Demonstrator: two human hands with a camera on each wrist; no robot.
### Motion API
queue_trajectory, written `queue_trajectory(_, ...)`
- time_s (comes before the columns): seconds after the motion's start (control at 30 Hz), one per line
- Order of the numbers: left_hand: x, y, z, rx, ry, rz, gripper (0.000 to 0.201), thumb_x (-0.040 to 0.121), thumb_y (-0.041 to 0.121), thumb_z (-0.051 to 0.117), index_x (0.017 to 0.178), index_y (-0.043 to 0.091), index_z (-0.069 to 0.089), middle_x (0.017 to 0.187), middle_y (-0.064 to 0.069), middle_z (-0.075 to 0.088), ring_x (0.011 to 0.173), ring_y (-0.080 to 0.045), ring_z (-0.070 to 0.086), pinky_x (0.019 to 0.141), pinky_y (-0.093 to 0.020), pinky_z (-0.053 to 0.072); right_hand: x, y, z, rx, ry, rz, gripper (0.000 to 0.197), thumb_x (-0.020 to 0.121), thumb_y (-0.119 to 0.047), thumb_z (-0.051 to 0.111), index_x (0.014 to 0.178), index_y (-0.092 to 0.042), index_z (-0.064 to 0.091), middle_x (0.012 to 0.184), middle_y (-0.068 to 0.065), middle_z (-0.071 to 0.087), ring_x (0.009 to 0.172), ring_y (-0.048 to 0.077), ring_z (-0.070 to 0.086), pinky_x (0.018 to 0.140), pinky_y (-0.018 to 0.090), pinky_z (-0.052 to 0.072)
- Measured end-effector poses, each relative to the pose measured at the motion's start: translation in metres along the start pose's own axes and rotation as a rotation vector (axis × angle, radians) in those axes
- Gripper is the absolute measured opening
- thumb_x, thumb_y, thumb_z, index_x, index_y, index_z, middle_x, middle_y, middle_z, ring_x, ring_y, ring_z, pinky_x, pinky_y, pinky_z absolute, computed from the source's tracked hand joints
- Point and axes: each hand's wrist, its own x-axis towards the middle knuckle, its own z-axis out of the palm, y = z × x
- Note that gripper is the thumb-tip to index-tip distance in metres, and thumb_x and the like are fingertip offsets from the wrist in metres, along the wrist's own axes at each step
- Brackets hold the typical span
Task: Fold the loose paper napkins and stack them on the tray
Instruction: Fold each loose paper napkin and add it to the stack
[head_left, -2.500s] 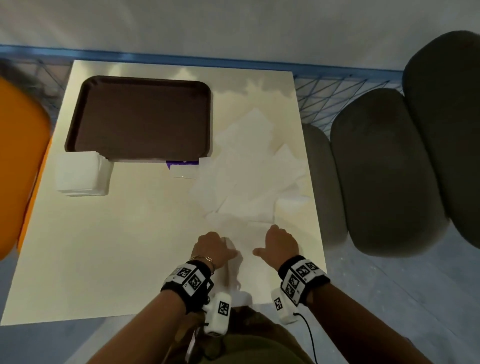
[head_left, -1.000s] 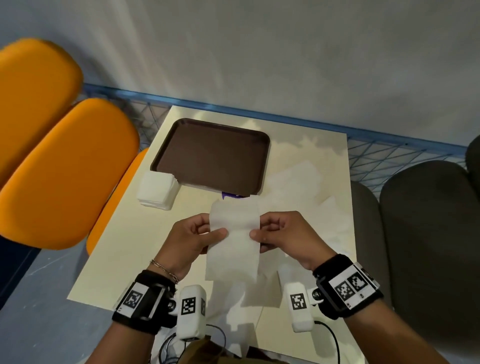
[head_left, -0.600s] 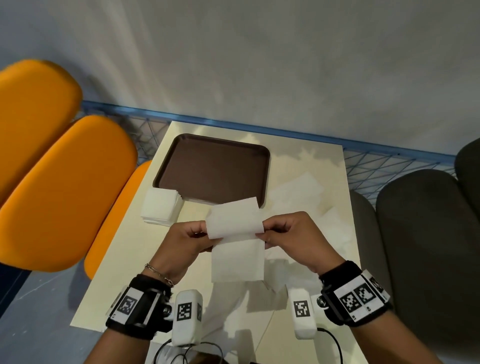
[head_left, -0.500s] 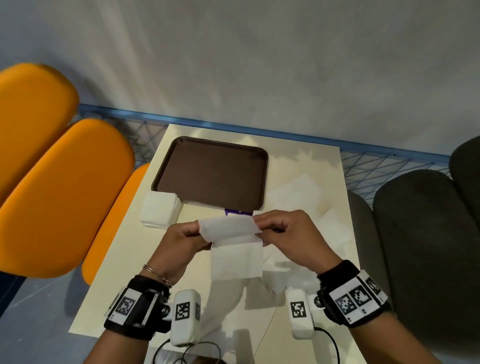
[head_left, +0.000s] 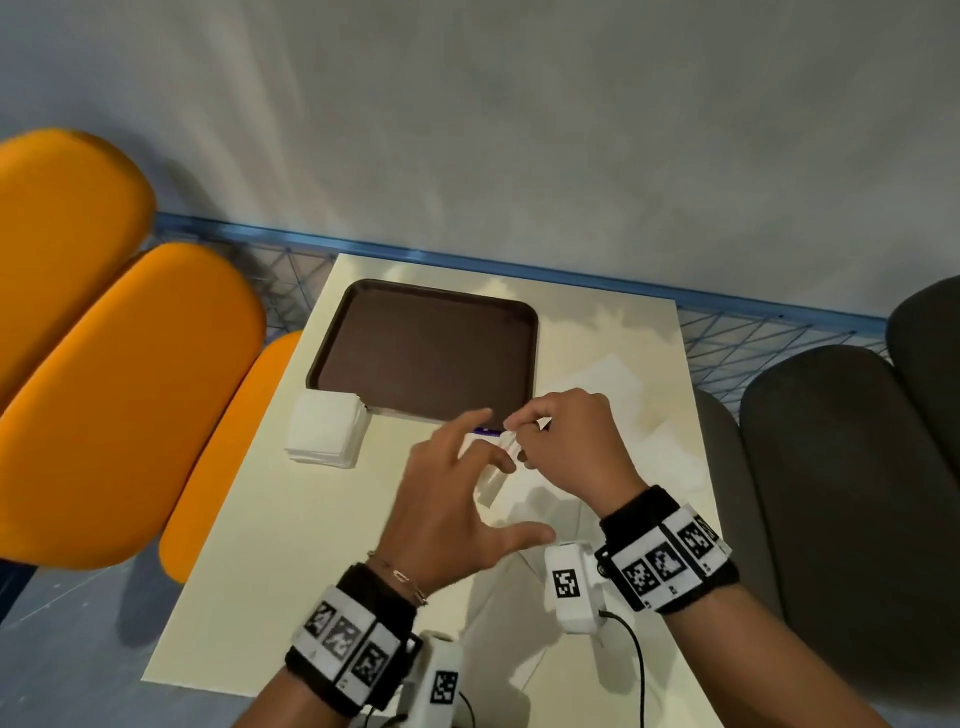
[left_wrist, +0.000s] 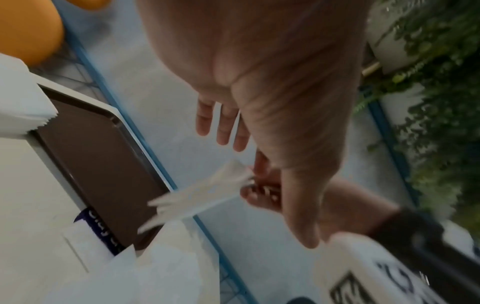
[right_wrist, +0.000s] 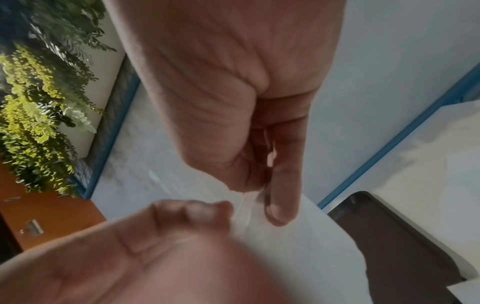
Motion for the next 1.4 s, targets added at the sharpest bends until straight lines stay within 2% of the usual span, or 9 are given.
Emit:
queue_trajectory(0.17, 0.000, -0.003, 0.026, 0.077, 0.114, 0.008, 0.033, 0.085, 0.052, 0.075, 0.101, 0.023, 0.072, 0.123, 0.001, 0.070, 0.107, -0.017, 0.065, 0.086, -0.027, 0.046, 0.003, 0.000, -0.001, 0.015, 0.004, 0.073, 0.022, 0.098, -0.010, 0.063, 0.094, -0.016, 0.084, 0.073, -0.009, 0.074, 0.058, 0.004, 0.073, 0.061, 0.000, 0.047)
queue_trajectory(0.3, 0.002, -0.012, 0.022, 0.023, 0.170, -0.066, 0.025, 0.084, 0.028, 0.087, 0.102, 0.021, 0.072, 0.098, 0.006, 0.072, 0.080, -0.012, 0.067, 0.067, -0.019, 0.051, 0.000, 0.005, -0.009, 0.100, -0.052, 0.141, 0.021, 0.098, -0.009, 0.064, 0.096, -0.016, 0.084, 0.074, -0.005, 0.077, 0.060, 0.007, 0.076, 0.070, 0.010, 0.057)
queue_trajectory(0.47, 0.004, -0.020, 0.013, -0.056, 0.197, 0.009, 0.014, 0.085, 0.023, 0.086, 0.096, 0.020, 0.080, 0.095, 0.008, 0.075, 0.077, -0.006, 0.066, 0.066, -0.017, 0.056, -0.004, 0.012, -0.021, 0.185, -0.129, 0.208, 0.022, 0.097, -0.007, 0.064, 0.096, -0.018, 0.083, 0.069, 0.000, 0.079, 0.064, 0.014, 0.078, 0.076, 0.022, 0.063)
queue_trajectory(0.6, 0.006, -0.016, 0.007, -0.220, 0.203, -0.091, 0.010, 0.085, 0.024, 0.086, 0.095, 0.022, 0.085, 0.093, 0.018, 0.076, 0.086, 0.000, 0.069, 0.069, -0.010, 0.053, -0.010, 0.017, -0.032, 0.282, -0.163, 0.161, 0.015, 0.096, -0.018, 0.075, 0.107, -0.026, 0.082, 0.087, -0.005, 0.081, 0.072, 0.016, 0.079, 0.078, 0.039, 0.068)
queue_trajectory(0.7, 0.009, -0.014, -0.002, -0.372, 0.145, -0.195, 0.011, 0.084, 0.028, 0.086, 0.094, 0.025, 0.086, 0.090, 0.022, 0.077, 0.086, -0.003, 0.072, 0.073, -0.016, 0.056, -0.016, 0.022, -0.043, 0.233, -0.125, -0.006, 0.024, 0.086, -0.045, 0.085, 0.109, -0.039, 0.079, 0.104, -0.022, 0.078, 0.085, 0.004, 0.075, 0.083, 0.030, 0.063)
queue_trajectory(0.87, 0.014, -0.006, -0.023, -0.524, 0.025, -0.225, 0.023, 0.079, 0.037, 0.083, 0.097, 0.023, 0.085, 0.092, 0.015, 0.080, 0.087, -0.012, 0.076, 0.076, -0.031, 0.063, -0.024, 0.023, -0.053, 0.108, -0.182, -0.233, 0.029, 0.078, -0.051, 0.087, 0.103, -0.042, 0.078, 0.114, -0.029, 0.073, 0.110, 0.001, 0.066, 0.096, 0.026, 0.053)
queue_trajectory(1.13, 0.017, 0.007, -0.037, -0.726, 0.128, -0.314, 0.020, 0.077, 0.022, 0.086, 0.096, 0.014, 0.085, 0.092, 0.003, 0.082, 0.087, -0.018, 0.078, 0.075, -0.029, 0.063, -0.019, 0.023, -0.058, 0.241, -0.164, -0.212, 0.017, 0.080, -0.044, 0.086, 0.089, -0.030, 0.083, 0.088, -0.011, 0.079, 0.081, 0.013, 0.074, 0.081, 0.041, 0.062)
queue_trajectory(1.33, 0.015, 0.013, -0.032, -0.876, 0.301, -0.438, 0.020, 0.077, 0.016, 0.086, 0.098, 0.016, 0.084, 0.095, -0.004, 0.081, 0.091, -0.021, 0.076, 0.082, -0.032, 0.063, -0.019, 0.023, -0.053, 0.348, -0.072, -0.220, 0.014, 0.079, -0.037, 0.091, 0.085, -0.028, 0.083, 0.069, 0.001, 0.072, 0.058, 0.007, 0.057, 0.060, 0.021, 0.047)
queue_trajectory(1.4, 0.015, 0.017, -0.033, -0.876, 0.328, -0.429, 0.023, 0.077, 0.020, 0.084, 0.100, 0.017, 0.083, 0.096, 0.000, 0.082, 0.091, -0.016, 0.076, 0.082, -0.029, 0.063, -0.018, 0.022, -0.051, 0.356, -0.059, -0.211, 0.014, 0.079, -0.038, 0.092, 0.085, -0.029, 0.083, 0.068, 0.001, 0.073, 0.058, 0.010, 0.058, 0.059, 0.025, 0.049)
